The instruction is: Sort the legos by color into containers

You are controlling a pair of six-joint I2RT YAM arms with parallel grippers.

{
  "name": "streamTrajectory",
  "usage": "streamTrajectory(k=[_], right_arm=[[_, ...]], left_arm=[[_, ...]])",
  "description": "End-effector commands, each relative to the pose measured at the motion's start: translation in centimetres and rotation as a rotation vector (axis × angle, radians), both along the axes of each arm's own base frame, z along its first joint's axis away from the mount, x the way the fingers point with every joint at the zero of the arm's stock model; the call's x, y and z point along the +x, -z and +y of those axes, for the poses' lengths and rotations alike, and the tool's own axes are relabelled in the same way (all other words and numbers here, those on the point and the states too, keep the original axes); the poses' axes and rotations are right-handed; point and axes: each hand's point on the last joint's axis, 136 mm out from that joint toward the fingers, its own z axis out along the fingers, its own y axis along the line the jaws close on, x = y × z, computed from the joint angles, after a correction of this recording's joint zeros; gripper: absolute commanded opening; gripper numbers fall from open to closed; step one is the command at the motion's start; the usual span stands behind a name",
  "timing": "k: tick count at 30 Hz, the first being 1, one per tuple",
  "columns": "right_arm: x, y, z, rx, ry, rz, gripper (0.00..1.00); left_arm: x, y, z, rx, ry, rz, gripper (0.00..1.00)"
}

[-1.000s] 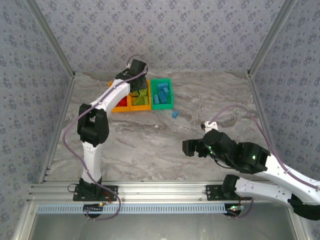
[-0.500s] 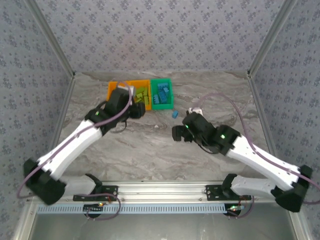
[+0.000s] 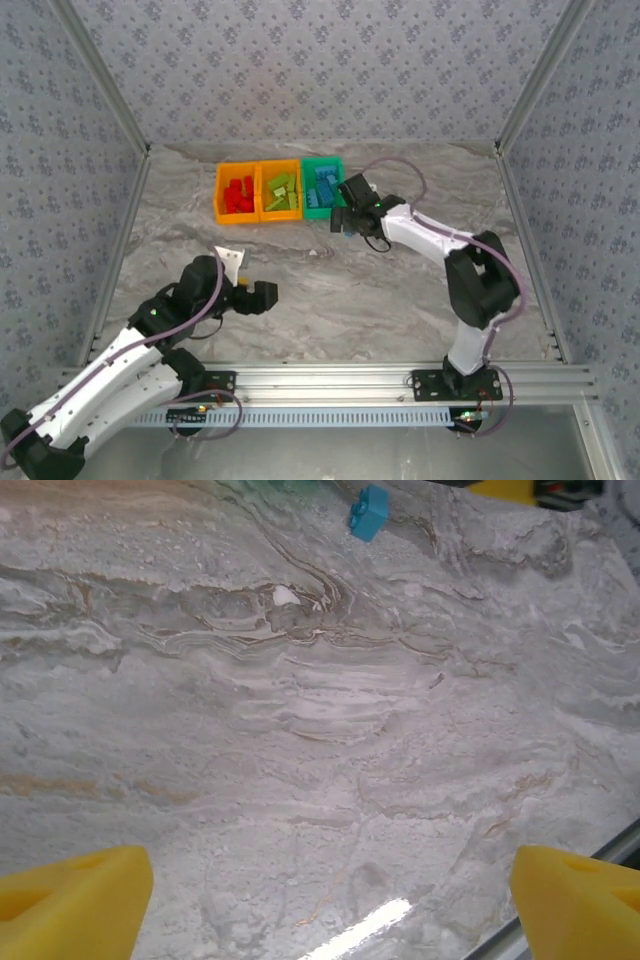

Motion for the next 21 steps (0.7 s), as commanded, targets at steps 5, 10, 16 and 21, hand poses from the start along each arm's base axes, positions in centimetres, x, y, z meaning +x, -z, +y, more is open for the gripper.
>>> streamTrajectory(k=[5,10,16,21], right_arm=[[3.0,2.1,2.4,0.080,-0.013,0.042,0.79],[3.1,4.6,2.2,0.076,0.017,0.086,0.65],[3.0,4.8,1.0,0.027,0.048,0.097,0.50],[2.5,4.2,0.1,0.013,0.048,0.094,0.32]], left_arm=[[-0.5,-1.3,-0.3,-0.038,0.024,-0.010,0.96],[-0.4,-1.3,-0.4,-0.043,0.020,-0.015,0.96],[-0.2,-1.4,-0.4,-0.043,0.012,-0.008,0.97],[0.2,-1.3,-0.2,-0.044,-0.021,-0.008,0.97]])
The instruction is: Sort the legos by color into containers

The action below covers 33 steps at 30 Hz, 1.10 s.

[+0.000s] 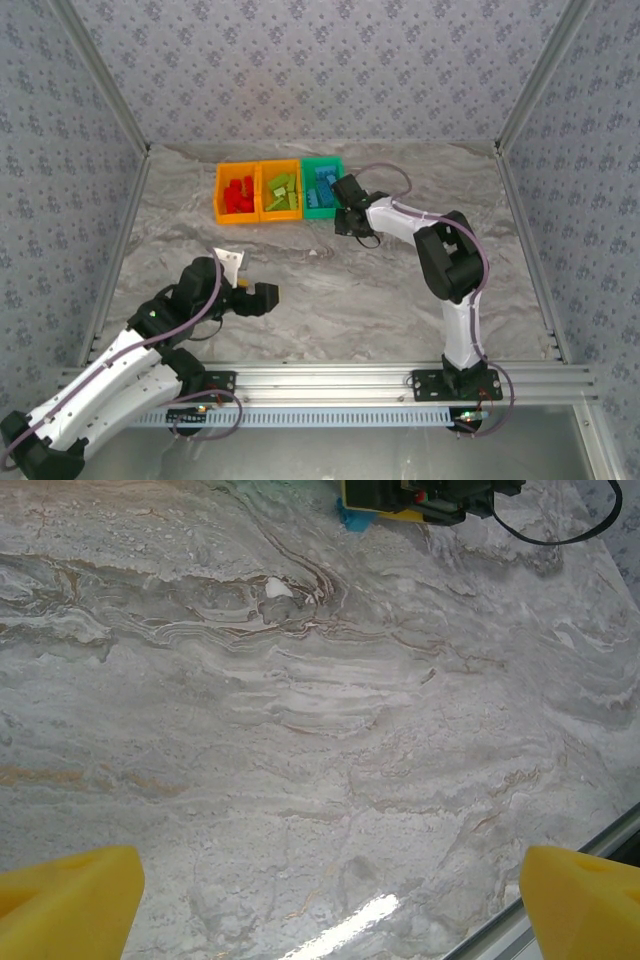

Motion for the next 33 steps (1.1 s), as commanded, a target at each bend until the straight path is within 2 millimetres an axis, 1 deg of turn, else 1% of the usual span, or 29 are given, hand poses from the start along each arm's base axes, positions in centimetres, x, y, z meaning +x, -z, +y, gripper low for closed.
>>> streamTrajectory(k=[1,3,5,7,9,10,12,14,16,17,19,21,24,25,27,30,33], right_arm=[[-0.1,-1.9,-1.1,-0.012,0.016,-0.019,0.29],[-0.7,-3.4,-1.5,-0.004,0.005,-0.043,0.26],[-1.5,-5.5,-2.0,0.006,-0.002,-0.085,0.26],[-2.4,-8.2,-2.9,0.006,-0.003,-0.142,0.26],[-3.9,-12.2,-3.8,0.021,-0.003,-0.226,0.26],[-4.5,-13.7,-4.0,0.030,-0.010,-0.264,0.26],[-5.7,-17.6,-4.1,0.070,-0.030,-0.362,0.26],[-6.5,-20.3,-3.5,0.119,-0.063,-0.426,0.26],[-6.4,-22.0,-1.6,0.189,-0.136,-0.464,0.26],[-6.0,-22.3,-0.4,0.222,-0.179,-0.466,0.26],[-4.8,-22.5,1.7,0.240,-0.235,-0.451,0.26],[-2.6,-21.8,3.1,0.217,-0.245,-0.424,0.27],[1.4,-19.6,4.7,0.169,-0.229,-0.386,0.26],[2.7,-19.4,5.1,0.168,-0.221,-0.380,0.26],[5.5,-16.8,6.3,0.146,-0.216,-0.328,0.26],[8.8,-14.3,7.5,0.118,-0.203,-0.292,0.26],[11.0,-11.9,8.6,0.119,-0.205,-0.250,0.28]], left_arm=[[0.4,-1.2,-0.1,-0.027,-0.021,-0.016,0.97],[0.6,-1.5,-0.2,-0.032,-0.022,-0.023,0.97],[0.7,-1.8,-0.3,-0.032,-0.024,-0.030,0.97],[0.8,-2.4,-0.3,-0.040,-0.025,-0.038,0.97],[0.8,-3.3,-0.5,-0.059,-0.025,-0.046,0.97],[0.8,-3.8,-0.5,-0.067,-0.023,-0.051,0.97],[0.8,-5.1,-0.5,-0.086,-0.022,-0.072,0.97],[0.9,-6.5,-0.8,-0.111,-0.012,-0.093,0.97],[0.8,-8.1,-1.6,-0.158,0.017,-0.118,0.98],[0.8,-8.9,-2.1,-0.191,0.036,-0.128,0.99],[0.7,-10.4,-3.3,-0.253,0.079,-0.135,0.99],[0.7,-11.7,-4.4,-0.304,0.120,-0.130,0.99],[0.8,-12.3,-5.0,-0.315,0.130,-0.110,0.99],[0.8,-12.4,-5.1,-0.313,0.131,-0.106,0.99],[0.8,-12.1,-4.9,-0.299,0.124,-0.098,0.99],[0.7,-11.1,-4.1,-0.257,0.097,-0.077,0.99],[0.4,-10.1,-3.3,-0.215,0.083,-0.062,0.99]])
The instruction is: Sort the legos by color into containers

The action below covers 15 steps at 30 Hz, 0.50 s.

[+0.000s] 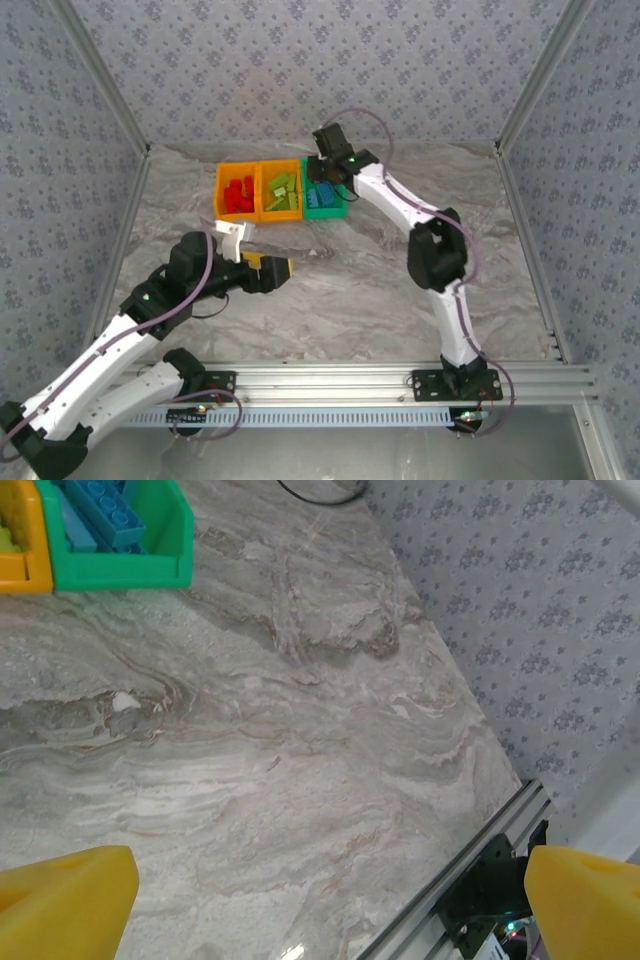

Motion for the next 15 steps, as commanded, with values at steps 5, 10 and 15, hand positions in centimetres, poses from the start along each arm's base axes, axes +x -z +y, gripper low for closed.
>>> streamTrajectory(k=[5,10,15], right_arm=[[2.3,2.3,0.8,0.029,-0.004,0.089,0.39],[1.6,-0.8,0.7,0.041,-0.035,0.067,0.52],[-2.8,-7.4,-2.5,-0.025,-0.042,0.019,0.53]], left_arm=[[-0.7,0.0,1.3,0.051,-0.019,-0.004,0.99],[0.2,1.0,2.0,0.101,-0.063,-0.037,0.99],[4.4,3.3,6.3,0.314,-0.314,-0.214,0.99]])
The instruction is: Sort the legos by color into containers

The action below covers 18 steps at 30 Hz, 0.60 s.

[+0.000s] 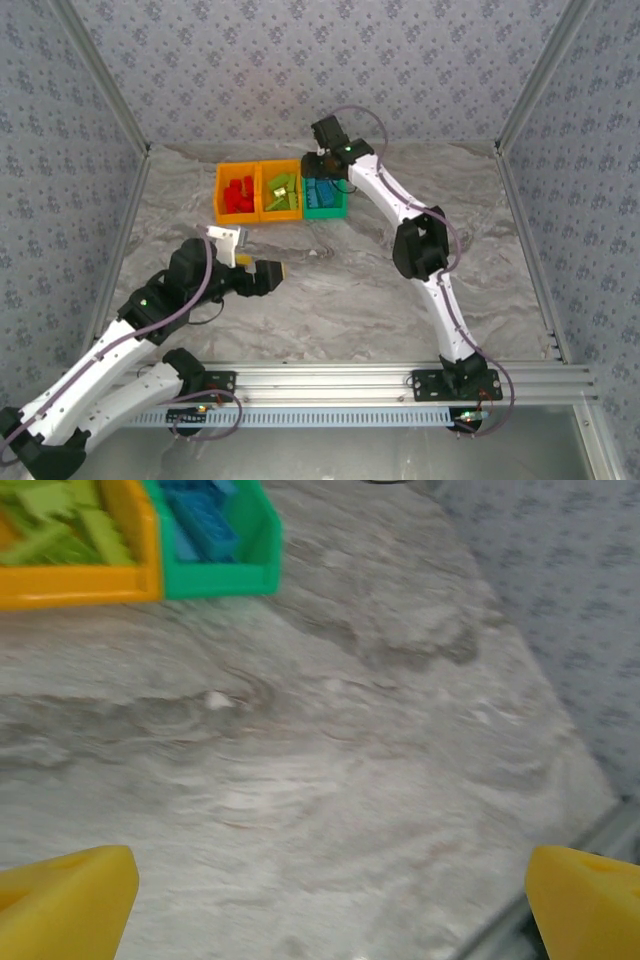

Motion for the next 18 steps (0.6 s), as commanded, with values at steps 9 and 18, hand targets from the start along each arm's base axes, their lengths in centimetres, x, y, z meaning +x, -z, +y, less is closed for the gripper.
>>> streamTrajectory(k=[9,18], right_arm=[[-15.0,-13.5,-15.1,-0.163,0.115,-0.316,0.80],[-18.6,-2.8,-29.5,-0.469,0.428,-0.478,0.96]], left_arm=[[7.7,2.0,12.7,0.486,-0.550,-0.375,0.99],[10.3,6.8,17.0,0.556,-0.695,-0.373,0.99]])
